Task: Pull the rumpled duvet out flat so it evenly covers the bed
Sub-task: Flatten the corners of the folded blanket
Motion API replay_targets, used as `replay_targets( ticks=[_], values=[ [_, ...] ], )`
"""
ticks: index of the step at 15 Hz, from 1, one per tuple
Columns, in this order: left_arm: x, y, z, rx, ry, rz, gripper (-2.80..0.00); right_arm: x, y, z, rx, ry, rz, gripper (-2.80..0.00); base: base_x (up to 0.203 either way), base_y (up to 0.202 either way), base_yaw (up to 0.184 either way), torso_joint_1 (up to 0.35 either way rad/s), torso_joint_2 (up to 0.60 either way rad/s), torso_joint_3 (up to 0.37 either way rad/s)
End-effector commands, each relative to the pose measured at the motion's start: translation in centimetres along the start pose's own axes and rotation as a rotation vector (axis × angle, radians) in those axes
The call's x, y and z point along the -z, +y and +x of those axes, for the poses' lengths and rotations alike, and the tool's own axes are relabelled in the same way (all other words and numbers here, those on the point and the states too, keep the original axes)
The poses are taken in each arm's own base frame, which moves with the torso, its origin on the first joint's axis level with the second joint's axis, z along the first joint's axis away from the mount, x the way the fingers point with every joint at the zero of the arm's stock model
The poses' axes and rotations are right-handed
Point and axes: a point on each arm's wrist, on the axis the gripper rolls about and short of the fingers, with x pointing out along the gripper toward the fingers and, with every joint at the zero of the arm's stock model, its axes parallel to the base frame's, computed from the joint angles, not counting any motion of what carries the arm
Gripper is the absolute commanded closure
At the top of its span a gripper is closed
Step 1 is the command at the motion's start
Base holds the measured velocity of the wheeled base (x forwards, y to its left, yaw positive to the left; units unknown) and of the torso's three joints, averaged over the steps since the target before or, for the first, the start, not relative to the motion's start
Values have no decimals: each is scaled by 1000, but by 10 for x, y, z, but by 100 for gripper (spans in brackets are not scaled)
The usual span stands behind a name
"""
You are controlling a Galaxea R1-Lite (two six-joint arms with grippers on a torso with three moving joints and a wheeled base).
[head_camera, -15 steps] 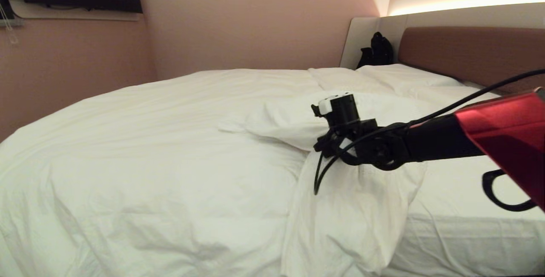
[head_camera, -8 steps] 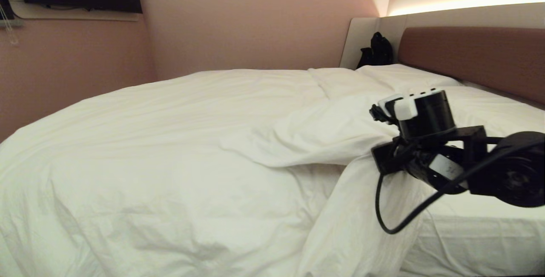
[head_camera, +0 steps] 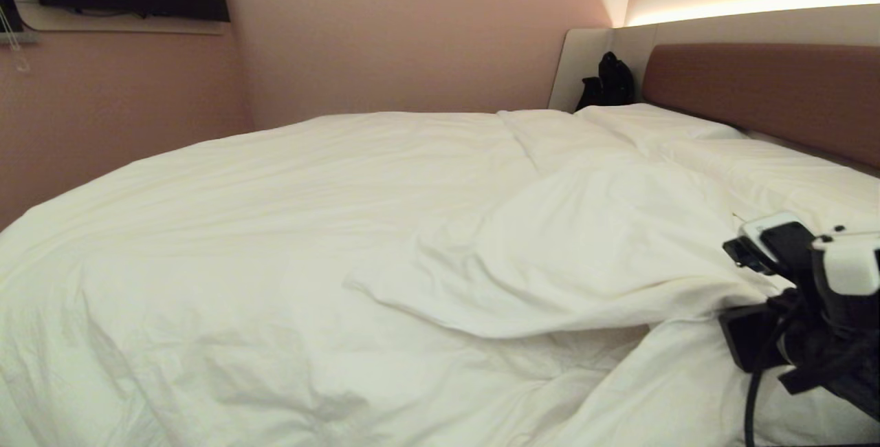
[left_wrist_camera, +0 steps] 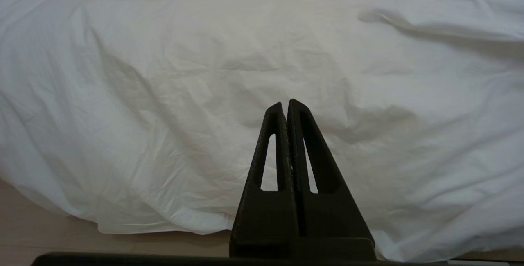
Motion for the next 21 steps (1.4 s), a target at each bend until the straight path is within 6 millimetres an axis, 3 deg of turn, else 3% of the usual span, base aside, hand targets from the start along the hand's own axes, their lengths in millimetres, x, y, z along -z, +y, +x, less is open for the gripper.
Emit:
replay_targets(
  ticks=[1, 9, 21],
  values=[
    [0, 0, 0, 0, 1, 0, 0, 25, -18, -19, 23, -15, 27, 0, 0, 0, 0, 0, 0, 0],
    [0, 0, 0, 0, 1, 0, 0, 81, -42, -53, 28, 0, 24, 0, 0, 0, 0, 0, 0, 0],
    [0, 0, 0, 0, 1, 0, 0, 144, -72, -99, 75, -13, 73, 0, 0, 0, 0, 0, 0, 0]
  ],
)
